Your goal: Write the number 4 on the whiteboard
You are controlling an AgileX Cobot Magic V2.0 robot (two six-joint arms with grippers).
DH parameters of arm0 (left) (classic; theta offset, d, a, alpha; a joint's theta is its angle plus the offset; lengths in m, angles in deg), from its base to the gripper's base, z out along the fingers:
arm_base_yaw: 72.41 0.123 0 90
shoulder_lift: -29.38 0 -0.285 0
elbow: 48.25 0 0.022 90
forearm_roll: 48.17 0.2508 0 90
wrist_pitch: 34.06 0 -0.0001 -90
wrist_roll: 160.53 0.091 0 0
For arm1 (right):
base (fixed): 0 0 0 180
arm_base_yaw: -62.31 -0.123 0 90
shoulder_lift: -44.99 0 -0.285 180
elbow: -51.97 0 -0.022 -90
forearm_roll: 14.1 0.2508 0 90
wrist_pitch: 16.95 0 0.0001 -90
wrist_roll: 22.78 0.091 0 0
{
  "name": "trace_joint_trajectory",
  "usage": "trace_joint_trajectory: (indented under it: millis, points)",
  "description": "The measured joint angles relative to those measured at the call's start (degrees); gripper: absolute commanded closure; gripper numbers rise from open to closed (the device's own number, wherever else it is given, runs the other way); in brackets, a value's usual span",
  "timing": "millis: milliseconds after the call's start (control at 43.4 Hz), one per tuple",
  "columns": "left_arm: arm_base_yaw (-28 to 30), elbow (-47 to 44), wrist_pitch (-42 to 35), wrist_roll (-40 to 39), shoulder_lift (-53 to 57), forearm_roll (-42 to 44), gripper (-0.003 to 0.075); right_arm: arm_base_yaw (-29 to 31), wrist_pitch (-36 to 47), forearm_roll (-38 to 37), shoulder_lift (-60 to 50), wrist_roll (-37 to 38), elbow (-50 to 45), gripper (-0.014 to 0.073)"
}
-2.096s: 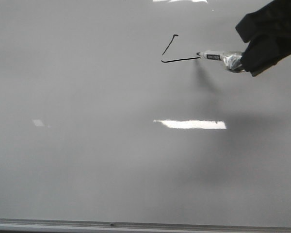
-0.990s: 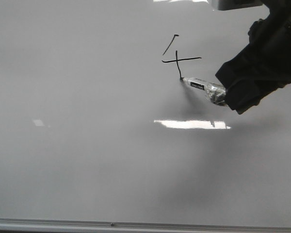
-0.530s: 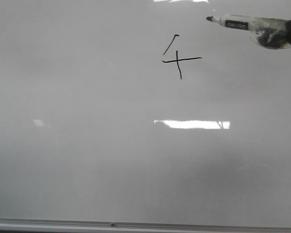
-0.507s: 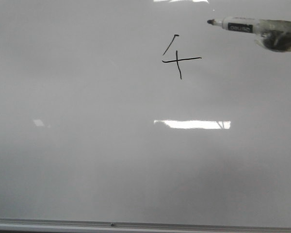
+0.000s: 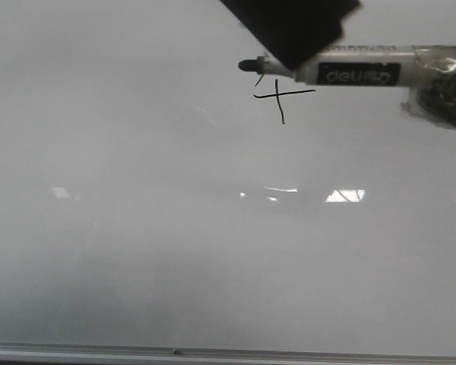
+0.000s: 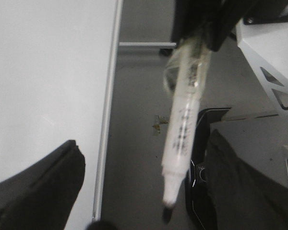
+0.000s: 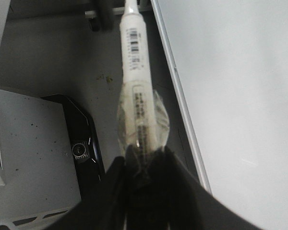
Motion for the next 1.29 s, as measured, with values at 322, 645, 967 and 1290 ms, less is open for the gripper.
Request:
trace_joint_trajectory:
  millis: [322, 645, 967, 1290]
  points:
    - [-2.4, 0.8, 0.9, 0.5, -3.1, 0.9, 0.0442, 0.0, 0.3, 0.3, 0.0, -0.3, 0.0, 0.0662]
    - [-2.5, 0.9, 1.4, 0.7, -3.1, 1.0, 0.0705, 0.0, 0.8, 0.3, 0.0, -0.5, 0.0, 0.0393]
    - [-2.5, 0.9, 0.7, -9.4, -3.1, 11.4, 0.0709, 0.0, 5.3, -2.2, -0.8, 1.8, 0.0, 0.0024]
    - [3.6, -0.6, -0.4, -37.1, 6.5, 33.0, 0.0709, 5.0, 10.1, -7.4, -2.7, 10.0, 0.0, 0.0025]
